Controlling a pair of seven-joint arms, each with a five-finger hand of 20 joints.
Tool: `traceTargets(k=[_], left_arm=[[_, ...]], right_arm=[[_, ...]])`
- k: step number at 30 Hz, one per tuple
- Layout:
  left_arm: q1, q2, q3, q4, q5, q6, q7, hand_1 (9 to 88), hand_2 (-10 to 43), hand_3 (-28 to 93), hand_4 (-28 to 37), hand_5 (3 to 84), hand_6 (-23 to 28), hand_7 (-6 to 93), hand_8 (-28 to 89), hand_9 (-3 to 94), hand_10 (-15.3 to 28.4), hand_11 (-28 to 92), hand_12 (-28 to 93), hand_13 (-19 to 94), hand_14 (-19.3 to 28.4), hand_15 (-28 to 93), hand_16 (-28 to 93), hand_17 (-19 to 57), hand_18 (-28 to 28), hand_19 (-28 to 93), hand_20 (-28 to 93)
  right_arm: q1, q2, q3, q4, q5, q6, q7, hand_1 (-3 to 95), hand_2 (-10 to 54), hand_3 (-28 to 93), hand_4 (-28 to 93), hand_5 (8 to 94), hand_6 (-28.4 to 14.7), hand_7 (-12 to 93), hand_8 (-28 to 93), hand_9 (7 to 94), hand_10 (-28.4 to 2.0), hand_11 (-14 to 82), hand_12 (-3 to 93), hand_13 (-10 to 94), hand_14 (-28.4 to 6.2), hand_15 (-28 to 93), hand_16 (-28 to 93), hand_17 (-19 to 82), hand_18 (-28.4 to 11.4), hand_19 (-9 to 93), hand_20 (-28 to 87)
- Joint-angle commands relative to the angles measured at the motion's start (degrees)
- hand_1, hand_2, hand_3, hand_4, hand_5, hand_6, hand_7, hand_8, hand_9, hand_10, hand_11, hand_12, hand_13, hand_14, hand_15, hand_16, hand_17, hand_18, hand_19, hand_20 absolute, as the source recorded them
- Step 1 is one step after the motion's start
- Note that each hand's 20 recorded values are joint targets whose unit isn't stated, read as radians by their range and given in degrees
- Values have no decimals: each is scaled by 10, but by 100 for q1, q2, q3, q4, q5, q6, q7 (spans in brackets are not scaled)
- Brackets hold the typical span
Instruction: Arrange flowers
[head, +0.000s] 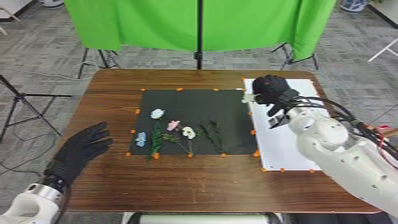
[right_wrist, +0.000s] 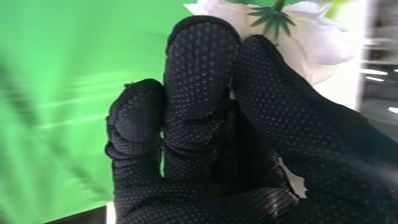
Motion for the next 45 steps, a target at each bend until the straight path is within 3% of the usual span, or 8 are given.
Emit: traceTargets(k=[1, 10, 17, 26, 35, 37, 39, 45], left_arm=[[-18, -93, 63, 67, 20, -160, -80, 249, 16, 700, -283, 306, 46, 192, -102, 270, 122, 213, 145, 214, 156, 381, -40, -93, 224, 538, -12], [115, -69, 48, 18, 6, -144, 17, 250, 16, 700, -283, 306, 46, 192, -101, 270, 122, 212, 145, 214, 157, 383, -41, -92, 224, 538, -12], [51, -40, 77, 34, -4, -78, -61, 250, 16, 700, -283, 306, 46, 192, -101, 271, 122, 212, 145, 214, 157, 383, -41, -92, 223, 539, -12], [-48, -39, 108, 76, 12, -127, -148, 249, 15, 701, -283, 306, 45, 193, -101, 271, 123, 212, 145, 214, 156, 381, -41, -92, 224, 539, -13], [-22, -44, 76, 70, 13, -109, -150, 250, 16, 700, -283, 306, 45, 193, -101, 270, 121, 211, 145, 214, 157, 383, -41, -93, 224, 538, -13], [-1, -45, 63, 63, 11, -89, -139, 249, 16, 700, -283, 306, 46, 192, -102, 271, 121, 212, 145, 214, 156, 383, -41, -93, 224, 538, -12], [-3, -50, 63, 60, 17, -79, -138, 250, 16, 700, -283, 306, 46, 192, -102, 271, 122, 211, 145, 214, 157, 384, -41, -93, 225, 538, -12], [26, -65, 49, 44, 19, -59, -120, 249, 16, 701, -283, 306, 46, 192, -102, 271, 122, 212, 146, 214, 158, 384, -42, -93, 225, 539, -12]], right_arm=[[489, -1253, -573, 238, -475, -306, -177, 546, -95, 882, -283, 653, -15, 646, -207, 684, -83, 429, 417, 847, 30, 394, 417, 395, -150, 904, 276], [716, -1555, -1014, 696, -766, -390, 30, 537, -95, 882, -283, 646, -4, 653, -203, 683, -76, 432, 414, 829, 34, 420, 408, 387, -153, 873, 319], [809, -1623, -1190, 998, -919, -296, 342, 532, -95, 879, -283, 638, 0, 656, -189, 682, -70, 428, 416, 819, 34, 433, 402, 384, -153, 848, 355], [884, -1700, -1294, 1272, -1126, -293, 483, 527, -95, 871, -283, 627, 4, 654, -155, 678, -63, 420, 417, 802, 35, 439, 402, 376, -151, 824, 386], [569, -1410, -834, 761, -904, -1054, 175, 454, -95, 869, -283, 551, -5, 615, -154, 613, -70, 364, 388, 725, 26, 444, 385, 329, -151, 786, 401], [513, -1353, -757, 619, -841, -1219, 179, 430, -95, 873, -283, 534, -3, 560, -154, 586, -77, 370, 334, 697, 22, 448, 369, 318, -151, 773, 407], [488, -1287, -707, 519, -853, -1274, 172, 414, -95, 877, -283, 521, 7, 464, -238, 523, -96, 426, 230, 655, 16, 453, 346, 302, -151, 765, 407], [293, -1088, -110, 102, -294, -1888, 121, 365, -95, 919, -283, 431, -7, 404, -260, 432, -98, 383, 183, 565, -17, 491, 271, 262, -156, 756, 403]])
